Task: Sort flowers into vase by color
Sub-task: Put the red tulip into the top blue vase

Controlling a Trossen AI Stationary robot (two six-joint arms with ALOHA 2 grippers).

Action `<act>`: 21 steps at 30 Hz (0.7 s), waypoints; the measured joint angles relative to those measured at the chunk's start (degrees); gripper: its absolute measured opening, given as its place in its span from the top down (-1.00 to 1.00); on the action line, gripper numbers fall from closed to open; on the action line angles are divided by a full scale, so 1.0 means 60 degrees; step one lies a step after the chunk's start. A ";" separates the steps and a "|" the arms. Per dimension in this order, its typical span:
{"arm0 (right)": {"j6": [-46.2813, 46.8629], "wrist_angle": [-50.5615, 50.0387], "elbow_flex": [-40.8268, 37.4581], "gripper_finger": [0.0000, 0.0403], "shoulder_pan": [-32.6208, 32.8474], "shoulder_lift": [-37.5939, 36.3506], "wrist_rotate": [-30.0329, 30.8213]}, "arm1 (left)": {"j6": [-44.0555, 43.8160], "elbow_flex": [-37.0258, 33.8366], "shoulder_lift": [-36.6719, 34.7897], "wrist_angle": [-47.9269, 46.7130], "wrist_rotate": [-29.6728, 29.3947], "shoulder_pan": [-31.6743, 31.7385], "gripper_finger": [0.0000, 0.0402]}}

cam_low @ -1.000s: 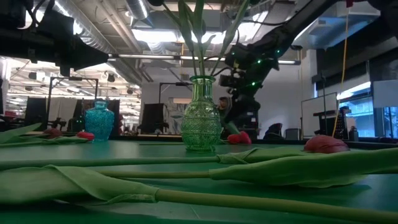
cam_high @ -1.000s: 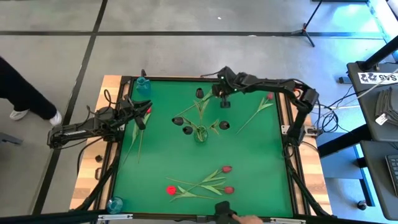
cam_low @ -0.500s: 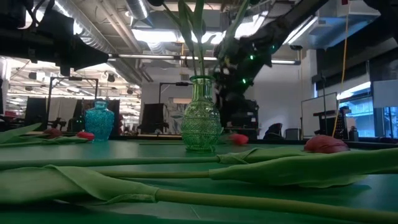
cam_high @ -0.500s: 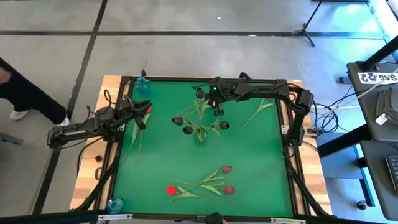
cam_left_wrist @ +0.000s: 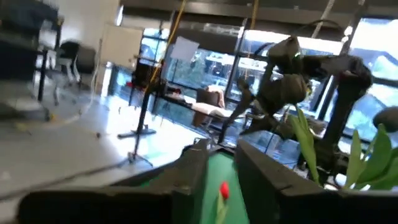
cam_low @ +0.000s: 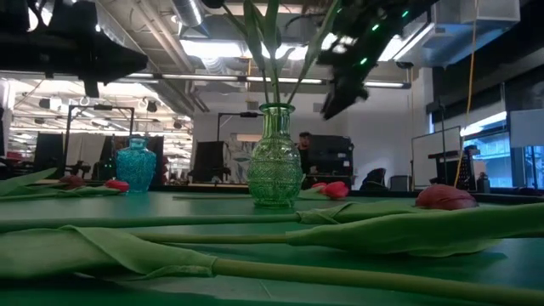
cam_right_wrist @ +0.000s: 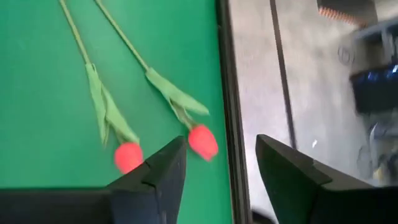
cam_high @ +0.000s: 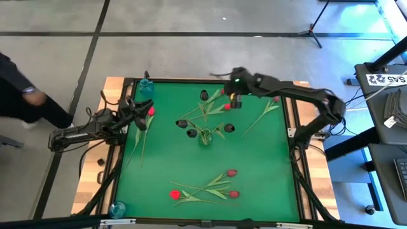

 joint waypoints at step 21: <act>0.3260 0.1481 -0.2967 0.52 0.2397 -0.4951 -0.1484 | -0.1662 0.0003 0.4785 0.3701 0.0625 0.0205 0.61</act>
